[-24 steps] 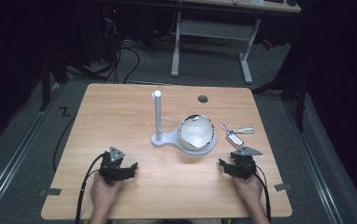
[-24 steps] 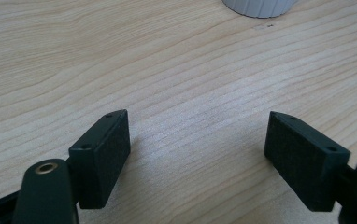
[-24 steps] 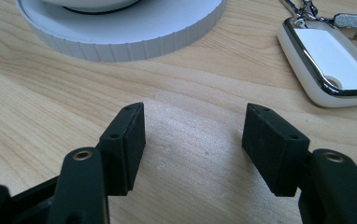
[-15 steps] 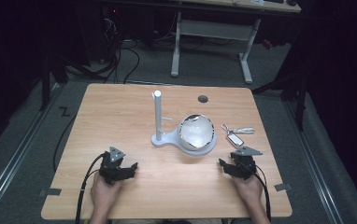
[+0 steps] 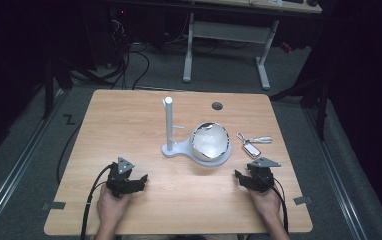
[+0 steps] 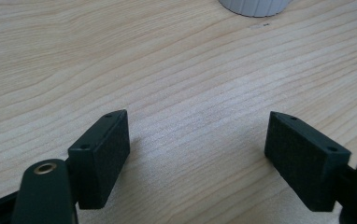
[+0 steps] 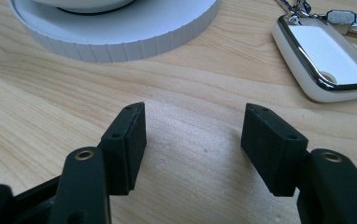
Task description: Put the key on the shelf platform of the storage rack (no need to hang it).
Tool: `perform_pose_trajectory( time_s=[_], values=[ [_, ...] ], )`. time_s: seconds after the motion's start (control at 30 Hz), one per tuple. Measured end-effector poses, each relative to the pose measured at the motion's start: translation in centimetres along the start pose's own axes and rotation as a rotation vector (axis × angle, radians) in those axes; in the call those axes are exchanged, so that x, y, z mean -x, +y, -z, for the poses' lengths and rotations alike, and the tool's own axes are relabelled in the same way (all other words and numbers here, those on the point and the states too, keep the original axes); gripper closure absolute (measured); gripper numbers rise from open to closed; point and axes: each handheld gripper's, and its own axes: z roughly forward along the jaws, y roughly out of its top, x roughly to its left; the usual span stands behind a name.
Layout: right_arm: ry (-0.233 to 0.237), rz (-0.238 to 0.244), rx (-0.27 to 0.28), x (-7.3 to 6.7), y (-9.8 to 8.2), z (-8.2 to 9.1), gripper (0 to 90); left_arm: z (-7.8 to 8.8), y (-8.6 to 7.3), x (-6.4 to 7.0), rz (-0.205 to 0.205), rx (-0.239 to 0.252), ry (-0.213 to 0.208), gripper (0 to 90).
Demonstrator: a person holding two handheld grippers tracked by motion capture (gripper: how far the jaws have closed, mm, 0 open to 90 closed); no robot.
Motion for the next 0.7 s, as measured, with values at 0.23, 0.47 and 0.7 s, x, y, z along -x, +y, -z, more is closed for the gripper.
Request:
perform_pose_trajectory(
  time_s=[0.23, 0.47, 0.7],
  values=[
    [0.003, -0.001, -0.003, -0.1, -0.1, 0.1, 36.9, 0.0, 0.0, 0.0, 0.002, 0.000, 0.002, 22.8],
    [-0.019, -0.023, -0.007, 0.1, -0.1, 0.4, 37.1, 0.0, 0.0, -0.1, 0.007, 0.000, 0.006, 23.1],
    [-0.017, -0.065, 0.012, 0.4, -0.1, 1.5, 39.0, 0.0, 0.0, -0.1, 0.007, -0.001, 0.005, 23.2]
  ],
)
